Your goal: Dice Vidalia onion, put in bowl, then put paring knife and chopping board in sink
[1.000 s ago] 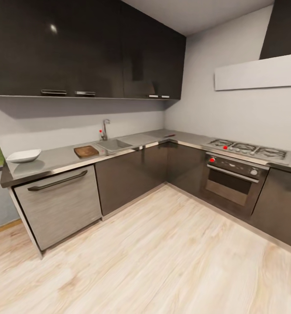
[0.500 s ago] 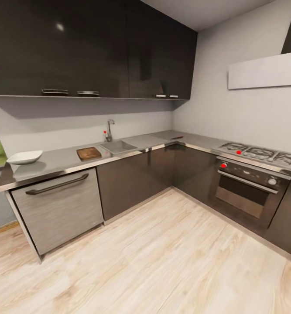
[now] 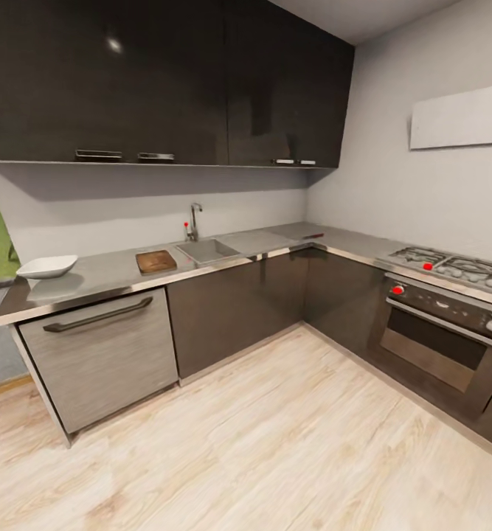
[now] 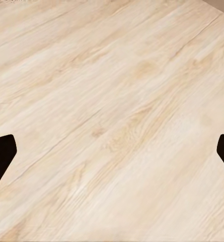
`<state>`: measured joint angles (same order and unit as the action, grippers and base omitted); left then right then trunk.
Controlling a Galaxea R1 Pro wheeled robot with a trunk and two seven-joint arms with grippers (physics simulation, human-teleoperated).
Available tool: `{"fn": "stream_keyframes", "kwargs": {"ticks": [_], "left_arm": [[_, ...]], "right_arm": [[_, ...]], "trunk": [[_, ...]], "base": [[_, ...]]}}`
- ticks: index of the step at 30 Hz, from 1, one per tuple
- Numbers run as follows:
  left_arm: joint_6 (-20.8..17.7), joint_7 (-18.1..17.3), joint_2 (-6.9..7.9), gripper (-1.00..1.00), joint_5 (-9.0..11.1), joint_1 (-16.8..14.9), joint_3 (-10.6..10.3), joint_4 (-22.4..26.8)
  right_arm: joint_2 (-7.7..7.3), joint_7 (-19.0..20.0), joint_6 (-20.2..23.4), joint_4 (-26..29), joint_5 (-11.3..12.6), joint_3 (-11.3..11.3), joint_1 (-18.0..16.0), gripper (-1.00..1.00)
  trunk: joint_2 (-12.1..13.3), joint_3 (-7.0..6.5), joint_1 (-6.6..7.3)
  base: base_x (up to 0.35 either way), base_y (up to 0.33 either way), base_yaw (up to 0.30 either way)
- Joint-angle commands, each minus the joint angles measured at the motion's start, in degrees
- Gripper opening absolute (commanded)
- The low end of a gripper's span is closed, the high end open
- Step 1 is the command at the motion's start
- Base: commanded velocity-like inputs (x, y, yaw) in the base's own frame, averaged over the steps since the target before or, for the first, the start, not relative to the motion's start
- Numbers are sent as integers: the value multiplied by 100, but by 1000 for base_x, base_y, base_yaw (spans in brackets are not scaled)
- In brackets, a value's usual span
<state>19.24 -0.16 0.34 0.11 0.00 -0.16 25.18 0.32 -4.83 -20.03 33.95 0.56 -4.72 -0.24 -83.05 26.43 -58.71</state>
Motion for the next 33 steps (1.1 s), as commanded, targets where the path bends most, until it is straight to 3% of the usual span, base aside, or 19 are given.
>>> {"fn": "stream_keyframes", "kwargs": {"ticks": [1,33], "left_arm": [[10,-2,1,100,2,0,-2,5],[6,-2,1,100,7,0,-2,-1]], "right_arm": [[3,0,-18,-3,5,-11,-2,100],[4,-6,-18,-3,-3,-11,-2,100]], "trunk": [[-3,5,-2],[-3,5,-2]], "base": [[206,-160,151],[206,-160,243]]}}
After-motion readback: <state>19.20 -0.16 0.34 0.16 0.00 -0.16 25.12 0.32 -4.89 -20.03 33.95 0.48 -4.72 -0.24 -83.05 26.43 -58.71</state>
